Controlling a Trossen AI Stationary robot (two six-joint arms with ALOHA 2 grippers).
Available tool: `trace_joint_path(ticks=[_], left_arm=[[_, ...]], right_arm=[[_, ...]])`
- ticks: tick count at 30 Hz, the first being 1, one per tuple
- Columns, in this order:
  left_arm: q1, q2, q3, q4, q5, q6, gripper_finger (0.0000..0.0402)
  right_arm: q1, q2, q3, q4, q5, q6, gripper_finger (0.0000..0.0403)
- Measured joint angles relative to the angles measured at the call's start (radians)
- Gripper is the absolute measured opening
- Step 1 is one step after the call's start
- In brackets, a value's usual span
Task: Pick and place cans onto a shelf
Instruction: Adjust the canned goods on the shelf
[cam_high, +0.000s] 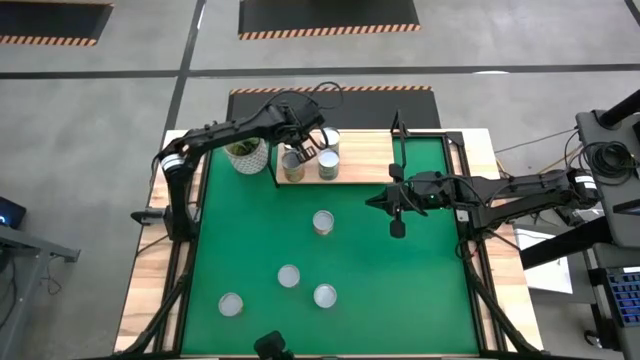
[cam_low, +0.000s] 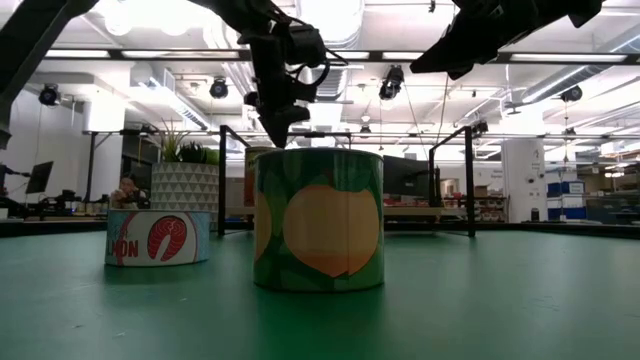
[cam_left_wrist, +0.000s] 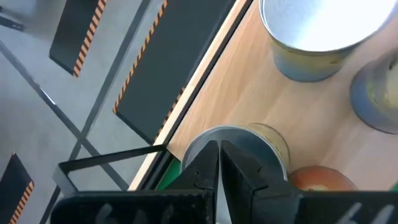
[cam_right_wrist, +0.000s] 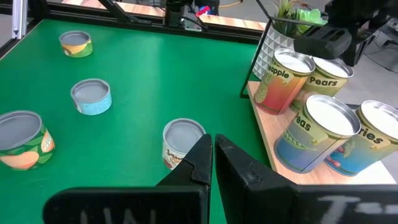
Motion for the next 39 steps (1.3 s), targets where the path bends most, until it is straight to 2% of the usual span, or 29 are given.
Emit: trace_joint_path(ticks=[6, 13, 20, 26, 32, 39], left_arm=[[-0.065, -0.051, 0.0, -0.015, 0.0, -0.044, 0.0], [-0.263, -0.118, 0.0, 0.008, 0.0, -0.055, 0.0], [-0.483, -0.122, -0.015, 0.016, 0.002, 0.023, 0.0], [-0.592, -0.137, -0.07, 0.07, 0.002, 0.101, 0.0], [-0.575, -0.226, -0.235, 0.133, -0.004, 0.117, 0.0], [-0.435, -0.294, -0.388, 0.167, -0.021, 0.03, 0.0]], right_arm=[[0.0, 0.0, 0.0, -0.001, 0.0, 0.0, 0.0009], [0.0, 0.0, -0.003, -0.001, 0.0, 0.005, 0.0009], [0.0, 0.0, -0.004, 0.001, 0.001, 0.031, 0.0009], [0.0, 0.0, -0.004, 0.002, 0.001, 0.053, 0.0009], [0.0, 0.0, -0.004, 0.008, 0.001, 0.053, 0.0009], [0.0, 0.0, -0.004, 0.008, 0.001, 0.053, 0.0009]])
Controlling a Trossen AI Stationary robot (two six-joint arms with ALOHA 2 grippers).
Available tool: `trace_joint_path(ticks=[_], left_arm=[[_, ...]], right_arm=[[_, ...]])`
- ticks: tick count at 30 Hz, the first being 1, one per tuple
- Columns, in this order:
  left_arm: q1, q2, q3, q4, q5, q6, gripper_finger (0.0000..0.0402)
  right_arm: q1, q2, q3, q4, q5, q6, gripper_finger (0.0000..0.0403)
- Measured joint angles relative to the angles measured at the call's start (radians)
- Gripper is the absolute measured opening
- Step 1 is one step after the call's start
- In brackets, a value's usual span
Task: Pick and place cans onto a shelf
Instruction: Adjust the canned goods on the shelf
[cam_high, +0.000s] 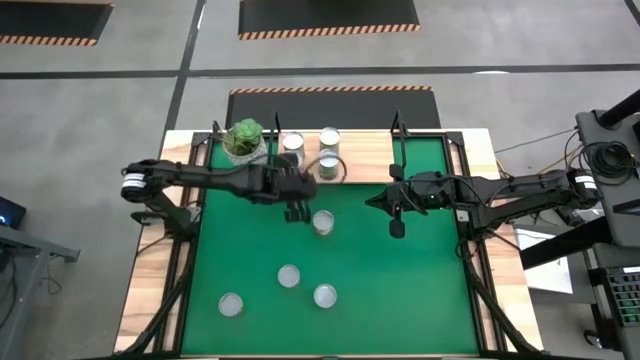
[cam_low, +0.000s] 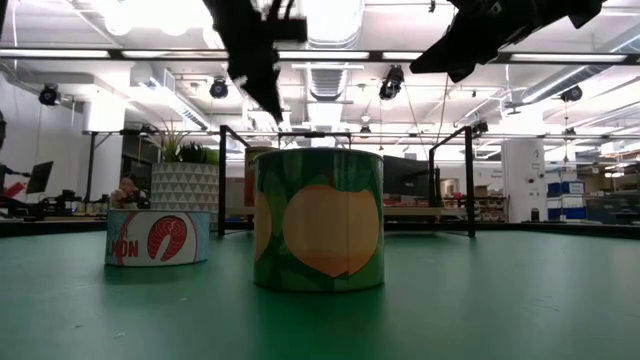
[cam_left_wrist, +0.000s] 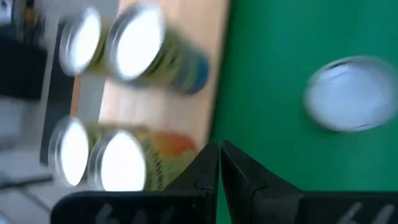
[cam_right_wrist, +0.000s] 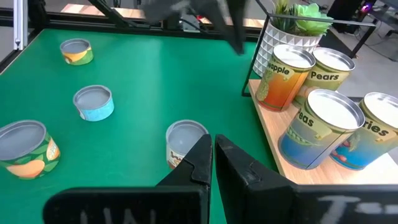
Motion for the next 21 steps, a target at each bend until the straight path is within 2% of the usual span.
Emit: trace_joint_path(ticks=[7, 21], left_arm=[[0.12, 0.018, -0.072, -0.002, 0.001, -0.044, 0.0], [0.182, 0.053, -0.083, 0.019, -0.007, -0.045, 0.0]], right_arm=[[0.0, 0.0, 0.0, -0.001, 0.0, 0.0, 0.0009], [0.0, 0.0, 0.0, -0.001, 0.0, -0.012, 0.0009]])
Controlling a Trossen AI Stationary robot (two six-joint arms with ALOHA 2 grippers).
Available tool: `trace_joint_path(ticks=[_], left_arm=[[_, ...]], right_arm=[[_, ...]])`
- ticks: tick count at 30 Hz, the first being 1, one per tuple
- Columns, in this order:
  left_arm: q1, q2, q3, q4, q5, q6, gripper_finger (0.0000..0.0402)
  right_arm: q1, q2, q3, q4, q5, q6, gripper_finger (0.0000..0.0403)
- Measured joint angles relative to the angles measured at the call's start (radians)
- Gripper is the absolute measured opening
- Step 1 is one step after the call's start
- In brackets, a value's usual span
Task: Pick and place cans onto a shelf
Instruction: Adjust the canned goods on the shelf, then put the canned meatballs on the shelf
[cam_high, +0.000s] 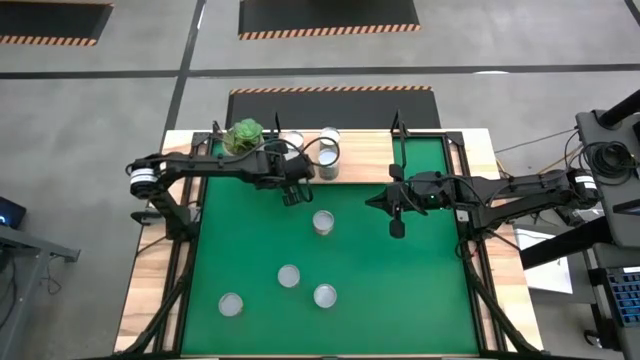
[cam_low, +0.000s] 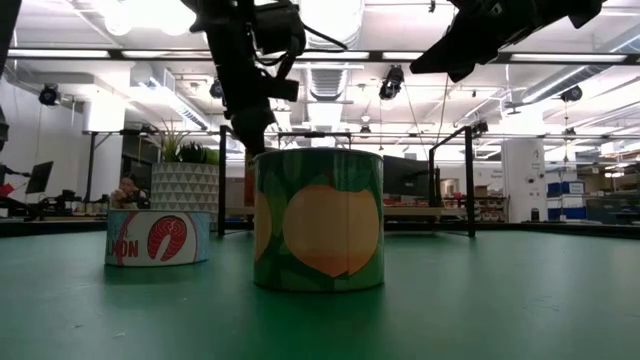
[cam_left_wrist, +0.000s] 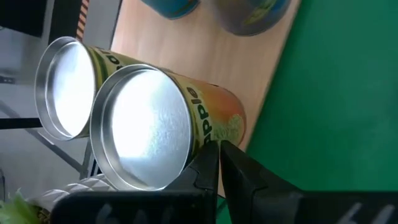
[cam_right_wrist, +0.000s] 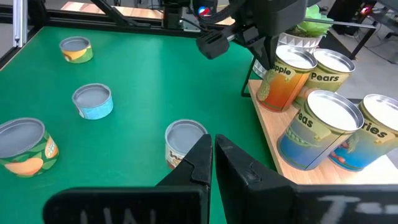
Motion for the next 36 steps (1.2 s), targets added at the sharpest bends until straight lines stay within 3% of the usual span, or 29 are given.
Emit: trace_joint_path(ticks=[13, 19, 22, 27, 36], left_arm=[[0.004, 0.0, 0.0, 0.026, 0.0, -0.01, 0.0], [-0.071, -0.017, 0.0, 0.057, 0.002, 0.008, 0.0], [-0.136, -0.039, -0.003, 0.152, 0.01, 0.074, 0.0], [-0.232, -0.133, -0.082, 0.41, 0.142, 0.228, 0.0], [-0.275, -0.342, -0.272, 0.684, 0.136, 0.198, 0.0]], right_arm=[[0.0, 0.0, 0.0, -0.001, 0.0, 0.0, 0.0009], [0.0, 0.0, 0.0, -0.007, 0.0, 0.0, 0.0009], [0.0, 0.0, 0.0, -0.008, 0.0, 0.002, 0.0009], [0.0, 0.0, -0.006, -0.008, 0.007, 0.016, 0.0009], [-0.002, 0.031, -0.007, -0.002, 0.154, 0.138, 0.0009]])
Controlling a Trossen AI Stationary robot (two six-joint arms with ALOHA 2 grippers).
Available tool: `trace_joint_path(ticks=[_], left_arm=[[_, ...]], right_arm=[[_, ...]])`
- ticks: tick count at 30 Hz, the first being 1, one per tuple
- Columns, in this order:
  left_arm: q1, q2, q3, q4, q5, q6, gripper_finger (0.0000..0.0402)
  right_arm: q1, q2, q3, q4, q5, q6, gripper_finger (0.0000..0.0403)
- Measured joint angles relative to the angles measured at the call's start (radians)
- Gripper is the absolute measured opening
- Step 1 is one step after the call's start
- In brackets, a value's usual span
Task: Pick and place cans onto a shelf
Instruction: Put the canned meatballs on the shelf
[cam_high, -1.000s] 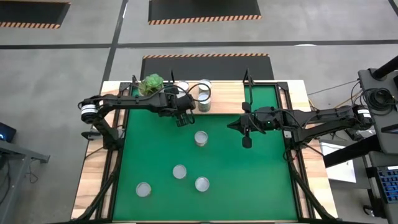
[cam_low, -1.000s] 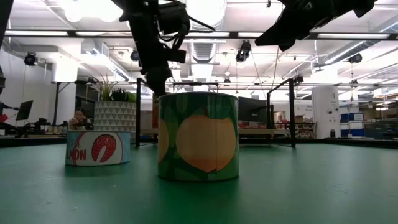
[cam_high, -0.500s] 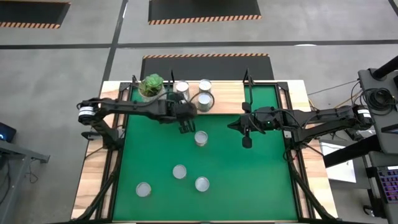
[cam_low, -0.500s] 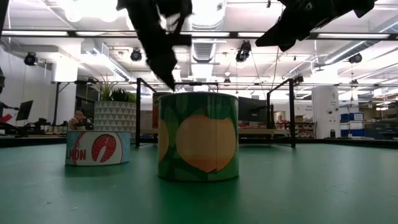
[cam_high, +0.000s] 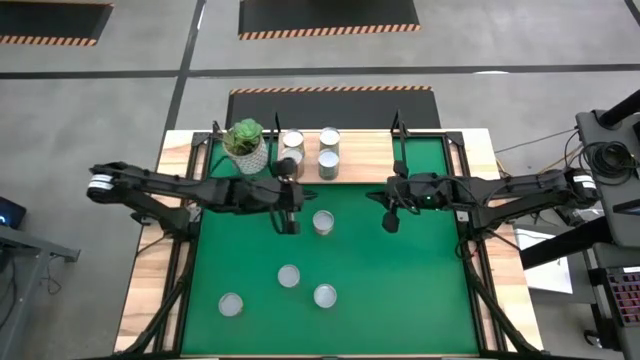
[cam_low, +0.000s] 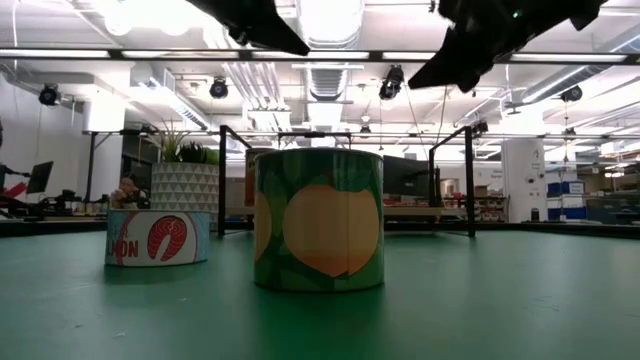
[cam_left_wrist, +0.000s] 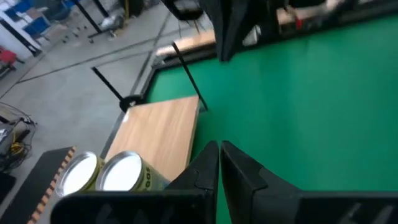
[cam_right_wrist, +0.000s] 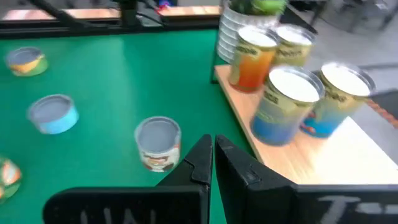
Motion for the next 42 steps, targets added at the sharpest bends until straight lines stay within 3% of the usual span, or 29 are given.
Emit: trace_joint_path(ticks=[9, 24, 29, 34, 42], left_arm=[[0.001, -0.096, -0.091, 0.042, -0.003, -0.002, 0.0], [0.001, -0.092, -0.092, 0.013, -0.003, -0.002, 0.0], [0.001, -0.093, -0.092, 0.008, -0.003, -0.002, 0.0], [0.001, -0.093, -0.092, 0.007, -0.003, -0.002, 0.0], [0.001, -0.093, -0.092, 0.004, -0.003, -0.002, 0.0]], right_arm=[[-0.006, 0.158, -0.001, 0.054, 0.003, 0.141, 0.0009], [-0.004, 0.417, 0.11, 0.106, -0.006, 0.141, 0.0009], [-0.003, 0.482, 0.149, 0.108, -0.066, 0.111, 0.0015], [0.003, 0.516, 0.167, 0.106, -0.086, 0.097, 0.0064], [0.023, 0.555, 0.169, 0.101, -0.087, 0.079, 0.021]])
